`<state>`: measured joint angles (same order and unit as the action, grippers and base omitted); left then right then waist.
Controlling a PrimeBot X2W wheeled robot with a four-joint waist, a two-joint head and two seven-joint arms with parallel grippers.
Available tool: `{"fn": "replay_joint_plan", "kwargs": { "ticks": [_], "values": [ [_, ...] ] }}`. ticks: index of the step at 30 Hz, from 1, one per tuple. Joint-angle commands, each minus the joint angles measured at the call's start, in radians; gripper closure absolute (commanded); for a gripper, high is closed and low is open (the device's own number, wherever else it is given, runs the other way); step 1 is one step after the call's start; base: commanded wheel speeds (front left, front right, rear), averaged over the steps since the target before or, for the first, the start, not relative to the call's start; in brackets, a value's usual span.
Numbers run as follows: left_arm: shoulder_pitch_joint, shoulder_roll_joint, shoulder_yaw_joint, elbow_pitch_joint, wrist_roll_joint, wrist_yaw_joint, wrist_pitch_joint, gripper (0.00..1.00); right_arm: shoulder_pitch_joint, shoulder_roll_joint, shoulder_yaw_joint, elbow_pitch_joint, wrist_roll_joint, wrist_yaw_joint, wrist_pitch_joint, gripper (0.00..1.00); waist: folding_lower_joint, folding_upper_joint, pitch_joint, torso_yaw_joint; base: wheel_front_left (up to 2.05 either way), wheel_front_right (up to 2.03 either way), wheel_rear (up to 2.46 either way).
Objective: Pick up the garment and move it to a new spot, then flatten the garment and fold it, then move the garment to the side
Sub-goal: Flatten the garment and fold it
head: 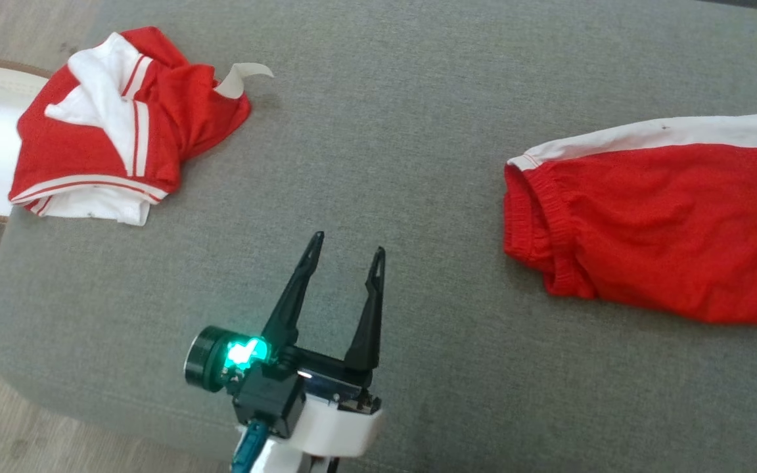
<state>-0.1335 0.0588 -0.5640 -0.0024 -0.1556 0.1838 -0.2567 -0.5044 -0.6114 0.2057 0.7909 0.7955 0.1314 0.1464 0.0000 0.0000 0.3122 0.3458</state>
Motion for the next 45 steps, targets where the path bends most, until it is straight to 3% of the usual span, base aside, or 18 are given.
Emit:
{"fn": "replay_joint_plan", "kwargs": {
  "ticks": [1, 11, 17, 24, 33, 45],
  "values": [
    [0.0, -0.003, 0.04, -0.029, 0.008, -0.002, -0.005, 0.0, 0.036, -0.012, 0.035, -0.011, 0.009, -0.001, 0.017, 1.0, 0.0, 0.0, 0.002, -0.006, 0.0, 0.0, 0.0],
    [-0.015, -0.008, 0.04, -0.021, 0.03, -0.037, -0.005, 0.0, 0.032, -0.017, 0.043, -0.024, 0.022, -0.001, -0.084, 1.0, 0.0, 0.0, -0.027, -0.105, 0.0, 0.0, 0.0],
    [-0.011, -0.008, 0.043, -0.014, 0.033, -0.042, -0.005, 0.0, 0.058, -0.058, 0.04, -0.003, -0.018, -0.001, -0.115, 1.0, 0.0, 0.0, -0.059, -0.175, 0.0, 0.0, 0.0],
    [-0.005, -0.008, 0.018, 0.002, 0.027, -0.064, -0.005, 0.0, 0.069, -0.071, 0.008, -0.02, -0.059, -0.001, -0.13, 1.0, 0.0, 0.0, -0.095, -0.204, 0.0, 0.0, 0.0],
    [0.015, -0.008, -0.007, 0.021, 0.01, -0.056, -0.005, 0.0, 0.04, 0.01, 0.028, -0.218, -0.094, -0.001, -0.062, 1.0, 0.0, 0.0, -0.163, -0.214, 0.0, 0.0, 0.0],
    [0.017, -0.008, -0.041, 0.03, -0.014, -0.053, -0.005, 0.0, 0.035, 0.195, 0.073, -0.401, -0.172, -0.001, 0.062, 1.0, 0.0, 0.0, -0.193, -0.144, 0.0, 0.0, 0.0]
  ]
}}
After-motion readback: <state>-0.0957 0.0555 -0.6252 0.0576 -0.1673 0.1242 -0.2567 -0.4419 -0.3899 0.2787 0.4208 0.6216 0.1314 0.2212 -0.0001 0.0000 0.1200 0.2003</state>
